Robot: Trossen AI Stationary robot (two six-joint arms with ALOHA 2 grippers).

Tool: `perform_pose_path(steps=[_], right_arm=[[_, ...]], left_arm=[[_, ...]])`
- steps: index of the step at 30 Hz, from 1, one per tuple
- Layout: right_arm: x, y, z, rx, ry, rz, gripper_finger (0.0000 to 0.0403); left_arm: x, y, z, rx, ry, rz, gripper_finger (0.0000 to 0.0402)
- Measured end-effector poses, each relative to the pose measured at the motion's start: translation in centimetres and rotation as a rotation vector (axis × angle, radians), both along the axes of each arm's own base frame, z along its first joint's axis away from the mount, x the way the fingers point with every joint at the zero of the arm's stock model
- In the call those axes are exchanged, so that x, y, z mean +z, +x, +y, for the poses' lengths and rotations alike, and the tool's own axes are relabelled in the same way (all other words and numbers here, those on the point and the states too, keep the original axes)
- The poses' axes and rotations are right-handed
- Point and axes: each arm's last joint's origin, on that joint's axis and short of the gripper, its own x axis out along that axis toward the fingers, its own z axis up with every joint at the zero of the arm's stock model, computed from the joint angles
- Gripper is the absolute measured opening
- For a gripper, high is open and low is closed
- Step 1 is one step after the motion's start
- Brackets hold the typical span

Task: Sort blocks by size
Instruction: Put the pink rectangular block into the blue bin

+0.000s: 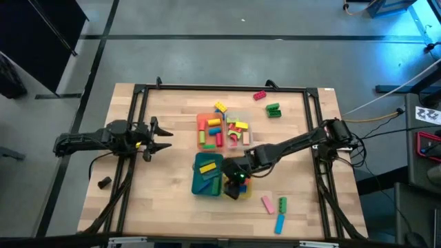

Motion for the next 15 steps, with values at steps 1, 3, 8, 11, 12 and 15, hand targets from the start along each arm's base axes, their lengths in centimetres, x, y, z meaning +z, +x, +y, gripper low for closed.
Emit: perform_pose_path(steps=[1, 3, 8, 11, 12, 15], right_arm=[[-0.1, -0.5, 0.4, -0.016, 0.002, 0.050, 0.0241], [-0.2, -1.4, 1.2, -0.047, 0.009, 0.126, 0.0241], [-0.2, -3.6, 4.0, -0.108, -0.009, 0.249, 0.0241], [0.1, -4.7, 5.8, -0.129, -0.020, 0.250, 0.0241], [0.3, -5.1, 6.5, -0.143, -0.018, 0.245, 0.0241], [0.3, -6.6, 8.2, -0.224, -0.040, 0.285, 0.0241]], left_arm=[[-0.1, 0.1, -0.1, -0.006, 0.001, -0.018, 0.0194], [-0.2, 0.2, -0.1, -0.018, 0.003, -0.043, 0.0194], [-0.7, 0.4, -0.3, -0.039, 0.001, -0.037, 0.0194], [-0.7, 0.4, -0.4, -0.048, -0.001, -0.036, 0.0194], [-0.7, 0.4, -0.5, -0.051, -0.001, -0.040, 0.0194], [-0.7, 0.4, -0.5, -0.056, -0.002, -0.039, 0.0194]])
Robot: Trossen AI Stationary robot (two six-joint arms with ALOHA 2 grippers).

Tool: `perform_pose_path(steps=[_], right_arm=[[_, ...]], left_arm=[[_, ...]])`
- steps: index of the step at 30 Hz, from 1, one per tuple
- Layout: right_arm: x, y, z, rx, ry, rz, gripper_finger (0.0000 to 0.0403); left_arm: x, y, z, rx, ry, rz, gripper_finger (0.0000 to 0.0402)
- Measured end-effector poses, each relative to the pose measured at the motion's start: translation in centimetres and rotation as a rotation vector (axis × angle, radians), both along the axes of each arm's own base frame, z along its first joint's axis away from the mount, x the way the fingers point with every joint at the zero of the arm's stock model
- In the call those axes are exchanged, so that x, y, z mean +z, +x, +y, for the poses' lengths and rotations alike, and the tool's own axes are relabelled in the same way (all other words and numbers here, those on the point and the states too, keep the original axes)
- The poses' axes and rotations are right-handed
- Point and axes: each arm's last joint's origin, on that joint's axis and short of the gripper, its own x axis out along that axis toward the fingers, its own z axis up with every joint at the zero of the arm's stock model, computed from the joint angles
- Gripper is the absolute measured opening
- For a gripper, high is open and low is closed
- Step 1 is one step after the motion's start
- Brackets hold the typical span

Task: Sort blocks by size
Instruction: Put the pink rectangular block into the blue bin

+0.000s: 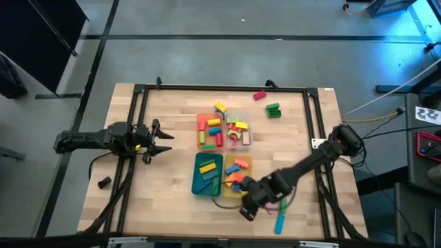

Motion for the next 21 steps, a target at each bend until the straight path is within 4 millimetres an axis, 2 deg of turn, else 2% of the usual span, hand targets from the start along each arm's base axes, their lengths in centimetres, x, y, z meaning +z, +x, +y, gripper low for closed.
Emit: perform_pose_path(steps=[6, 11, 21], right_arm=[[-0.5, -3.2, 3.0, -0.174, -0.021, 0.127, 0.0241], [-0.6, -4.6, 4.5, -0.162, -0.031, 0.129, 0.0241], [-2.8, -5.6, 3.4, -0.240, -0.160, 0.168, 0.0241]], left_arm=[[0.0, 0.0, -0.1, -0.006, 0.000, 0.002, 0.0194], [0.0, 0.0, -0.1, -0.006, -0.013, 0.003, 0.0194], [-0.1, 0.0, -0.1, -0.006, -0.023, 0.012, 0.0194]])
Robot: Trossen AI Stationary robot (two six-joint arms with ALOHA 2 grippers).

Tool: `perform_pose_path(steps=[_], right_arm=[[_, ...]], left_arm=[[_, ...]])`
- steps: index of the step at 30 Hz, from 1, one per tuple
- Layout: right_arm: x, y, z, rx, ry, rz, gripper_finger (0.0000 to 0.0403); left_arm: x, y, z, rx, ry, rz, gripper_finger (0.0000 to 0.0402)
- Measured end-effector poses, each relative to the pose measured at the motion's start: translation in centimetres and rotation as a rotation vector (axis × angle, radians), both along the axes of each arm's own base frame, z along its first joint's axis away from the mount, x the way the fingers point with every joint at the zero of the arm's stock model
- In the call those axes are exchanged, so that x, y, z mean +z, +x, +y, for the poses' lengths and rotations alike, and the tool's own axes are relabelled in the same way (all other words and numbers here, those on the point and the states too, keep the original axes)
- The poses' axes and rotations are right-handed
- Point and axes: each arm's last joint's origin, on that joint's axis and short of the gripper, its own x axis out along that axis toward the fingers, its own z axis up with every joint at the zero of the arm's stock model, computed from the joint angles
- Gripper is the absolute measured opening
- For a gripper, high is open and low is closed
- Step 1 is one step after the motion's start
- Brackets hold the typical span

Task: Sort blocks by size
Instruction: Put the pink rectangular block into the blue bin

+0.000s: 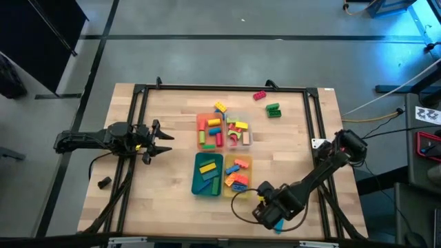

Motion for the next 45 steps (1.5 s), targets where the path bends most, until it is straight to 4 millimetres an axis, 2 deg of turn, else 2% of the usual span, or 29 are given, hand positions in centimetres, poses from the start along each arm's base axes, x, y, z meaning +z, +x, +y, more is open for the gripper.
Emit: perform_pose_path(steps=[21, 31, 45], right_arm=[[-4.4, -1.3, -1.4, -0.014, -0.024, 0.025, 0.0241], [-5.2, -1.2, -1.4, 0.026, 0.000, -0.014, 0.0241], [-5.2, -1.1, -1.3, 0.023, 0.009, -0.024, 0.0241]], left_arm=[[0.0, 0.0, 0.0, 0.000, 0.000, -0.001, 0.0194], [-0.3, 0.0, 0.0, 0.000, 0.000, 0.036, 0.0194], [-0.6, 0.0, 0.0, 0.001, 0.003, 0.062, 0.0194]])
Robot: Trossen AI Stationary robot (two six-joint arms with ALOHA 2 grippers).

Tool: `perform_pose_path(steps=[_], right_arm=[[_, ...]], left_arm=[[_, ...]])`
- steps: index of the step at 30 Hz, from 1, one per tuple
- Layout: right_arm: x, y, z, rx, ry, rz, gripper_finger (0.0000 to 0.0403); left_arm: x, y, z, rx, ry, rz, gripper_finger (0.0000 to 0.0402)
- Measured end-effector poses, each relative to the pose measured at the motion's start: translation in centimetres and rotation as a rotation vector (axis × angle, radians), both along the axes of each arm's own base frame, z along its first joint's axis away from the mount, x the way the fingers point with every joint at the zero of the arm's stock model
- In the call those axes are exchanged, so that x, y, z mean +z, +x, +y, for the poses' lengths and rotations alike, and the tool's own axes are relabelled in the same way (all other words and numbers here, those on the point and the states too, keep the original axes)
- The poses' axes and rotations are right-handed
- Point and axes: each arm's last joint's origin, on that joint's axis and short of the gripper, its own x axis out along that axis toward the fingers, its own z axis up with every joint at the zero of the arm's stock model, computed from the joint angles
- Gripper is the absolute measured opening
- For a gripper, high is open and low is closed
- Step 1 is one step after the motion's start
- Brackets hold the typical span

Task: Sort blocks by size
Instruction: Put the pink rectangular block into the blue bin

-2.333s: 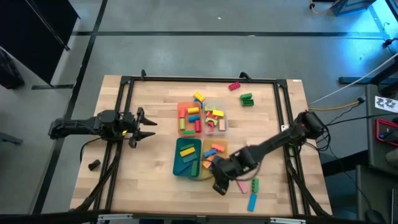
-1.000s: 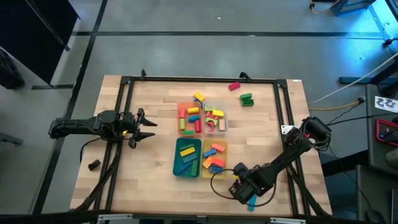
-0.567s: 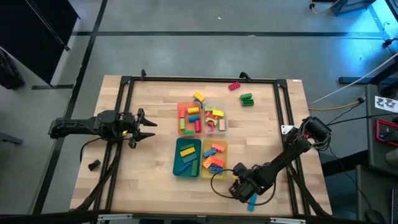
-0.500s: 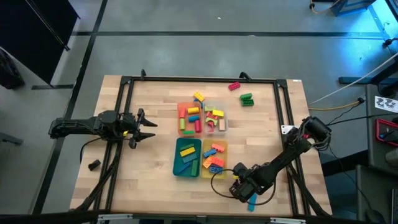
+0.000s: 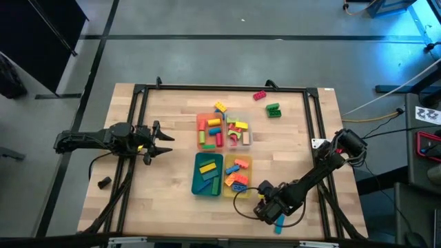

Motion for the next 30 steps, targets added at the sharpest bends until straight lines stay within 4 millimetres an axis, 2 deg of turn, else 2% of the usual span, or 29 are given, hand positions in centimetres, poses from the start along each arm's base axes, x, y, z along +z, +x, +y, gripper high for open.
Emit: perform_pose_path(steps=[6, 14, 16, 21, 26, 30], right_arm=[[-0.5, -0.1, -0.1, -0.002, -0.026, 0.025, 0.0225], [-1.3, -0.1, -0.1, -0.003, -0.061, 0.051, 0.0123], [-0.9, 0.0, 0.0, -0.002, -0.066, 0.047, 0.0106], [0.7, 0.6, 0.5, 0.017, -0.080, 0.064, 0.0106], [3.1, 1.8, 0.5, 0.039, -0.084, 0.058, 0.0115], [5.3, 3.1, -0.1, 0.074, -0.100, 0.056, 0.0121]], left_arm=[[0.0, 0.0, 0.0, 0.000, 0.000, 0.002, 0.0194], [0.0, 0.0, 0.0, -0.001, 0.037, 0.003, 0.0194], [0.0, 0.0, 0.0, -0.004, 0.073, 0.000, 0.0194], [0.1, 0.0, 0.0, -0.012, 0.202, -0.027, 0.0194], [0.9, 0.0, 0.0, -0.004, 0.229, -0.104, 0.0194], [1.6, 0.0, 0.0, 0.004, 0.181, -0.176, 0.0194]])
